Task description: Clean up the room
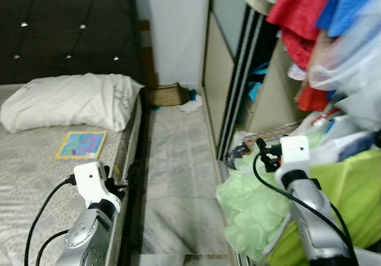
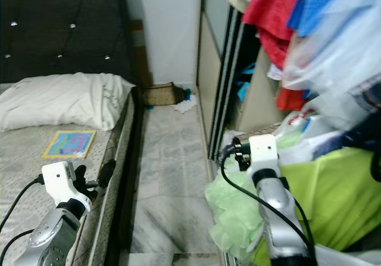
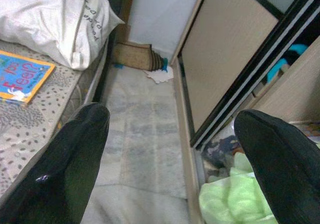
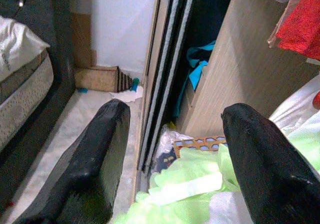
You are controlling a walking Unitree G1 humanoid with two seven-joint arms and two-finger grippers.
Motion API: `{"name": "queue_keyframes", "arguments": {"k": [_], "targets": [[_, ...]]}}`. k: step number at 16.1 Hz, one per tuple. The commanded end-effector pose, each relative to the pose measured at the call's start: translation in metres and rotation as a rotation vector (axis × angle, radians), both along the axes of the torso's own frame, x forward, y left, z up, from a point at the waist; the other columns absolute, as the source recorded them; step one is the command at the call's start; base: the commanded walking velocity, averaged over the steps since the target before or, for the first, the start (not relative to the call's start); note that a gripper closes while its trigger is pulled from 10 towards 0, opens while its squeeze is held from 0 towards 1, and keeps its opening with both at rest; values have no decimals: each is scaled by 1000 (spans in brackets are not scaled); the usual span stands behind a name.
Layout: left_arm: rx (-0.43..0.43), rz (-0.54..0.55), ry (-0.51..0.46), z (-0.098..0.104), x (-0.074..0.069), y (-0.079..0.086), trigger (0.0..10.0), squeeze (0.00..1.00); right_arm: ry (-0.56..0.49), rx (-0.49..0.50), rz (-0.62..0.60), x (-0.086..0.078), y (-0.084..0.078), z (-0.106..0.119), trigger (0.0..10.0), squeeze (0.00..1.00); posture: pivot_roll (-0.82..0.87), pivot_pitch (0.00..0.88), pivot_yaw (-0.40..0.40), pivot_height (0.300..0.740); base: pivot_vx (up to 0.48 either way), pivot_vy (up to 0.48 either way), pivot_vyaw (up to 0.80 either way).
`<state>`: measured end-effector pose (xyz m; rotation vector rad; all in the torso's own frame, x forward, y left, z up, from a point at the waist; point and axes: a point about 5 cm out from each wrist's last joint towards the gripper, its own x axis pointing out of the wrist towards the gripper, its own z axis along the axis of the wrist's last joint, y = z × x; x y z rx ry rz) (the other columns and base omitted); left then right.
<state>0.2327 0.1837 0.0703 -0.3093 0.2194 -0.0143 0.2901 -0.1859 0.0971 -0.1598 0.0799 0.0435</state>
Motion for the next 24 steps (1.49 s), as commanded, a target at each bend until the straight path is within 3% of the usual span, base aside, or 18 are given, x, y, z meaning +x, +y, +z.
{"name": "queue_keyframes", "arguments": {"k": [1,4,6,9,14,24], "targets": [[32,16,6,0,2,5,10000,0,-13,18,-16,5,0,3,10000,0,-96,0,3,740,0,0,0],[109,21,31,-1,8,18,10000,0,-24,88,-40,16,9,5,10000,0,-89,0,24,740,0,0,0],[132,48,-7,9,25,31,10000,0,-27,173,-21,30,34,7,10000,0,-84,0,29,740,0,0,0],[122,37,-14,7,27,24,10000,0,4,191,26,32,52,1,10000,0,-72,0,23,740,0,0,0],[79,15,-17,1,27,12,10000,0,14,191,32,35,61,-6,10000,0,-78,0,13,740,50,0,0],[68,4,-28,0,27,7,10000,0,36,170,48,32,55,-16,10000,0,-88,0,11,740,368,0,0]]}}
